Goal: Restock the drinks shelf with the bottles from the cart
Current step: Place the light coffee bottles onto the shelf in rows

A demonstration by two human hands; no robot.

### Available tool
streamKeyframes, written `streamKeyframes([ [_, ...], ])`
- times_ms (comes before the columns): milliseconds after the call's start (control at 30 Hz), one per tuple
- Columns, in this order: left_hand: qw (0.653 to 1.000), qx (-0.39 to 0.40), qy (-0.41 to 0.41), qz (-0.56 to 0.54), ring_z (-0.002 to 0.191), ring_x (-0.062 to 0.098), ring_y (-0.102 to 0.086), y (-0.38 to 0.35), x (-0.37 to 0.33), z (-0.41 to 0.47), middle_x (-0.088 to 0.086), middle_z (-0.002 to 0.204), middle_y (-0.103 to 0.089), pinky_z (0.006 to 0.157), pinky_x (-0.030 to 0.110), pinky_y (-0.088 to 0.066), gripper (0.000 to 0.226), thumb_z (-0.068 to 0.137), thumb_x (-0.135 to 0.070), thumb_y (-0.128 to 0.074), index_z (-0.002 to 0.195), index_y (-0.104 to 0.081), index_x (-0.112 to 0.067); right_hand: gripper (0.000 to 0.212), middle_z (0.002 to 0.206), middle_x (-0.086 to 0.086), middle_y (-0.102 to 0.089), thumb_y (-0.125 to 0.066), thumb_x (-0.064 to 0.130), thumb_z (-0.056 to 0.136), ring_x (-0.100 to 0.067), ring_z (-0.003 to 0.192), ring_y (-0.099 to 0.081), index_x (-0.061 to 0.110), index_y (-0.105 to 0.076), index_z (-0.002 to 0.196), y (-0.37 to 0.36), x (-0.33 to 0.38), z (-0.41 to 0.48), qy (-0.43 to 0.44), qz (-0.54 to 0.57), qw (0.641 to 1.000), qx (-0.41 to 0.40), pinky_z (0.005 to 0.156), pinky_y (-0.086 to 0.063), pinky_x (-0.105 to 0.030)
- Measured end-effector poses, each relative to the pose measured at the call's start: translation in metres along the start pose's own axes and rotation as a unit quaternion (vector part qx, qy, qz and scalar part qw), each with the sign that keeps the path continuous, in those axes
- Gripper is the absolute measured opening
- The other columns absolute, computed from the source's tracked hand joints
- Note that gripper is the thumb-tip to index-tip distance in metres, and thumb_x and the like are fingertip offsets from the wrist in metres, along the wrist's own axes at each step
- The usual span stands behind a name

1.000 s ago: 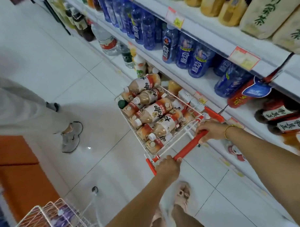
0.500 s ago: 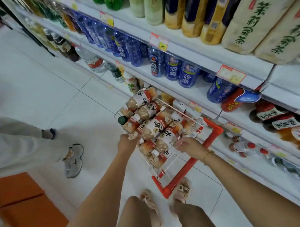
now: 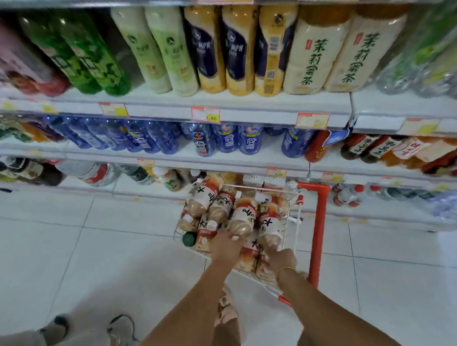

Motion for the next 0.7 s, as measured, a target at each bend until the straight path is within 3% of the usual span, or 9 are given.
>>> streamKeyframes([
  [67,0.999,0.005,-0.046,0.005,0.079,0.026,-0.062,0.018,-0.029,-0.002,0.013,0.09,-0.066,0.065,0.031,-0.046,0.038,0.082,-0.032,-0.068,0.1,-0.061,0.002,0.027,0.114,-0.017,-0.065,-0.059,0.017,0.089,-0.029,0.097,-0.063,-0.001,-0.06,0.109,0.027,0.022,-0.01,0.03,-0.061,0.996,-0.062,0.073,-0.053,-0.029],
  [167,0.993,0.018,-0.117,0.026,0.08,0.023,-0.06,0.046,-0.073,-0.007,0.01,0.096,-0.064,0.064,0.028,-0.046,0.04,0.079,-0.027,-0.071,0.107,-0.059,-0.002,0.028,0.11,-0.017,-0.065,-0.056,0.012,0.09,-0.029,0.101,-0.064,-0.004,-0.053,0.113,0.068,0.067,-0.028,0.079,-0.148,0.974,-0.151,0.08,-0.054,-0.033],
  [267,0.975,0.022,-0.194,0.104,0.078,0.019,-0.057,0.072,-0.11,-0.019,0.006,0.092,-0.063,0.063,0.025,-0.045,0.04,0.078,-0.027,-0.069,0.107,-0.055,-0.003,0.035,0.109,-0.014,-0.065,-0.054,0.027,0.092,-0.026,0.1,-0.064,0.0,-0.052,0.113,0.093,0.112,-0.057,0.149,-0.221,0.947,-0.178,0.079,-0.052,-0.03],
  [333,0.963,0.026,-0.241,0.121,0.072,0.016,-0.054,0.091,-0.135,-0.035,0.0,0.084,-0.057,0.056,0.021,-0.04,0.032,0.08,-0.027,-0.067,0.103,-0.051,-0.01,0.043,0.107,-0.013,-0.065,-0.056,0.039,0.089,-0.027,0.101,-0.063,0.002,-0.051,0.11,0.105,0.133,-0.08,0.186,-0.252,0.933,-0.178,0.079,-0.05,-0.03],
  [400,0.951,0.008,-0.288,0.109,0.074,0.015,-0.052,0.116,-0.158,-0.055,-0.002,0.084,-0.054,0.058,0.021,-0.035,0.032,0.079,-0.025,-0.068,0.105,-0.053,-0.015,0.04,0.095,-0.01,-0.063,-0.056,0.043,0.088,-0.025,0.094,-0.063,0.006,-0.051,0.102,0.118,0.146,-0.106,0.225,-0.275,0.918,-0.176,0.071,-0.046,-0.027],
  [467,0.929,-0.032,-0.352,0.107,0.073,0.014,-0.053,0.147,-0.183,-0.074,-0.004,0.08,-0.056,0.059,0.021,-0.031,0.025,0.076,-0.026,-0.069,0.093,-0.052,-0.019,0.037,0.078,-0.002,-0.058,-0.058,0.043,0.087,-0.021,0.08,-0.061,0.008,-0.052,0.097,0.137,0.162,-0.136,0.287,-0.25,0.906,-0.185,0.056,-0.04,-0.021],
  [600,0.894,-0.112,-0.426,0.083,0.07,0.014,-0.054,0.213,-0.229,-0.116,-0.007,0.078,-0.058,0.055,0.016,-0.035,0.024,0.072,-0.022,-0.07,0.092,-0.058,-0.018,0.028,0.073,0.001,-0.059,-0.063,0.039,0.082,-0.016,0.068,-0.057,0.016,-0.048,0.088,0.179,0.204,-0.22,0.412,-0.19,0.869,-0.198,0.053,-0.035,-0.022],
  [700,0.865,-0.181,-0.466,0.029,0.075,0.012,-0.055,0.266,-0.264,-0.165,-0.006,0.085,-0.06,0.059,0.013,-0.039,0.026,0.073,-0.016,-0.072,0.093,-0.057,-0.021,0.023,0.071,0.007,-0.057,-0.068,0.031,0.081,-0.008,0.063,-0.053,0.021,-0.048,0.086,0.204,0.232,-0.294,0.507,-0.156,0.819,-0.22,0.052,-0.034,-0.02],
])
Point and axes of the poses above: each hand's wrist, its own z-axis towards the middle knuckle, its own y-axis out of the back of the hand, x = y × z, the point moved 10 cm from there along z, towards the middle knuckle
